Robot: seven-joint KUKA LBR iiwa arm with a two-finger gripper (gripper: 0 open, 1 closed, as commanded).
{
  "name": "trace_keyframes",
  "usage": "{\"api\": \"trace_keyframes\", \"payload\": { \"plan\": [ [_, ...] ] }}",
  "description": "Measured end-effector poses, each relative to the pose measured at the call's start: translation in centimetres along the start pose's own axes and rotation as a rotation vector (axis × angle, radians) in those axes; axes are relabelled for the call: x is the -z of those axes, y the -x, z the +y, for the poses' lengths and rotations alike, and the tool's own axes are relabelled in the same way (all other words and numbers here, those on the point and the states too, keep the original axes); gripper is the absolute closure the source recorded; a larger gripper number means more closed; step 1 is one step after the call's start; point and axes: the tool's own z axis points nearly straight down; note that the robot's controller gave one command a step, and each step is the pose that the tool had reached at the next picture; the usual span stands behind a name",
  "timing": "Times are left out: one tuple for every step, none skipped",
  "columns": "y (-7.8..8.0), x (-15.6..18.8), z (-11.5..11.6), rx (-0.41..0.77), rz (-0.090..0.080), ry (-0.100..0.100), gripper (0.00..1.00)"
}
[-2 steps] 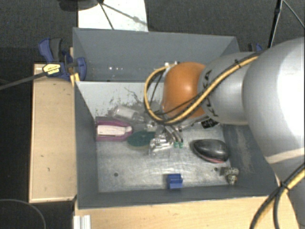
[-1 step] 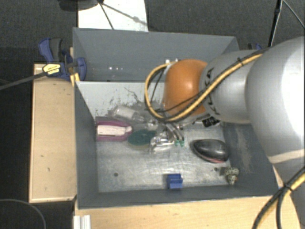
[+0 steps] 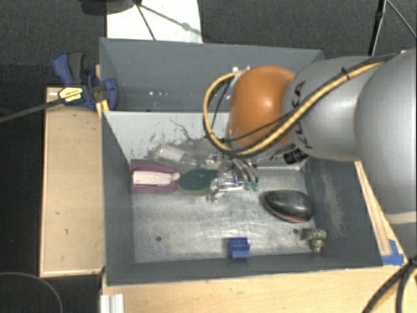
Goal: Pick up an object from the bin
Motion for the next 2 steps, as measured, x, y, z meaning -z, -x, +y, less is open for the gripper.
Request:
{"api": "trace_keyframes", "payload": {
  "plan": [
    [0.1,0.3,0.0,0.000,0.000,0.000,1.00],
    [0.3,6.1,0.1,0.000,-0.002,0.000,1.00]
  ]
}}
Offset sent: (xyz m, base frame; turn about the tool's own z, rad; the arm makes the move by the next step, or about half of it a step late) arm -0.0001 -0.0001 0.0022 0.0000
